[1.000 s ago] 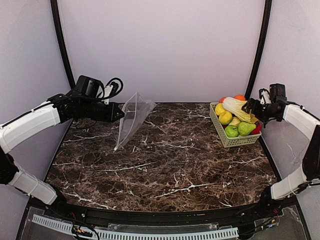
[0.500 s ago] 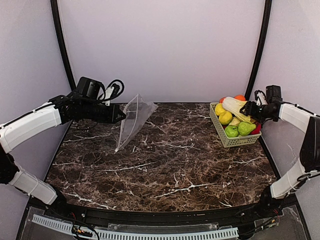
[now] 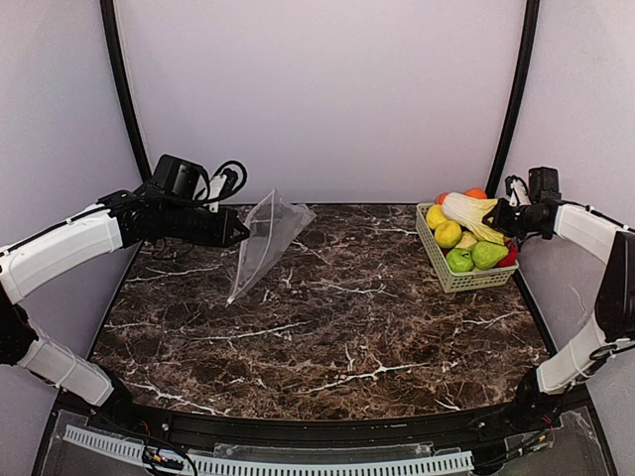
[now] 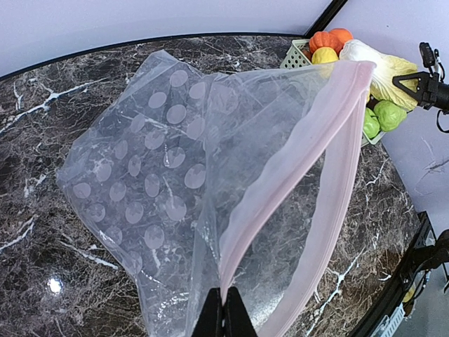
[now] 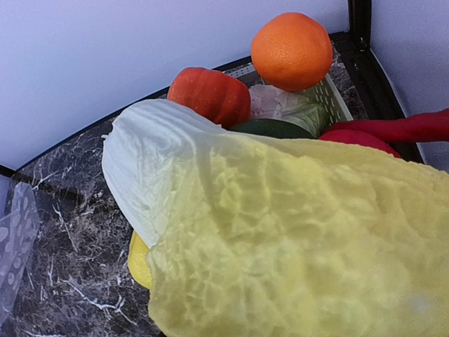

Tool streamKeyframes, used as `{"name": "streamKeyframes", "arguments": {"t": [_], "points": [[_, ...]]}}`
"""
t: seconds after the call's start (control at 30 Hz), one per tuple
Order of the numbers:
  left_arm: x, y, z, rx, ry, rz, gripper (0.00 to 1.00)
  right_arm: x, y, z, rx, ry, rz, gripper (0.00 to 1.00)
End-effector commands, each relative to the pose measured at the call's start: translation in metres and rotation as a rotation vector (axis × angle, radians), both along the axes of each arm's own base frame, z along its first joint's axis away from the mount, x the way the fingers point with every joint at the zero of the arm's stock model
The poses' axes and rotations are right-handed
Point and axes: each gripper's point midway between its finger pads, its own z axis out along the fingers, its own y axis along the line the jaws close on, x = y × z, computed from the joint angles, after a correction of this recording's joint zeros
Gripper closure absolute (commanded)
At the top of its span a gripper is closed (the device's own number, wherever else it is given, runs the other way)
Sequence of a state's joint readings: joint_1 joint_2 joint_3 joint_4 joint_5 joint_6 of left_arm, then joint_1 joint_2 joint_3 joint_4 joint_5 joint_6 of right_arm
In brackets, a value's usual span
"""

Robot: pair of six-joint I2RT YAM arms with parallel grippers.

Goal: Place the food in the zip-top bag and seal the zipper
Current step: Pick up the fake vegetable from the bin.

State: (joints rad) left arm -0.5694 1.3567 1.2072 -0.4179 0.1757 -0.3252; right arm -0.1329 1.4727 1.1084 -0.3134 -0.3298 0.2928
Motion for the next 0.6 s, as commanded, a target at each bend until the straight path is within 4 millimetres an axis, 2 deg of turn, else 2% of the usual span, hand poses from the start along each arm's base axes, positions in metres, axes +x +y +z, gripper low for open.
{"name": "streamKeyframes", "arguments": {"t": [0.0, 0.13, 0.57], "points": [[-0.003, 0.004, -0.003, 0.005, 0.006, 0.003, 0.99, 0.001, -0.001, 0.027, 0.005, -0.065, -0.009, 0.90], [-0.003, 0.003, -0.003, 0.003, 0.006, 0.001, 0.99, -0.003, -0.001, 0.041, 0.006, -0.092, -0.011, 1.00], [-0.003, 0.004, 0.004, 0.017, -0.035, -0.016, 0.99, -0.022, 0.006, 0.094, -0.023, -0.208, 0.030, 1.00]]}}
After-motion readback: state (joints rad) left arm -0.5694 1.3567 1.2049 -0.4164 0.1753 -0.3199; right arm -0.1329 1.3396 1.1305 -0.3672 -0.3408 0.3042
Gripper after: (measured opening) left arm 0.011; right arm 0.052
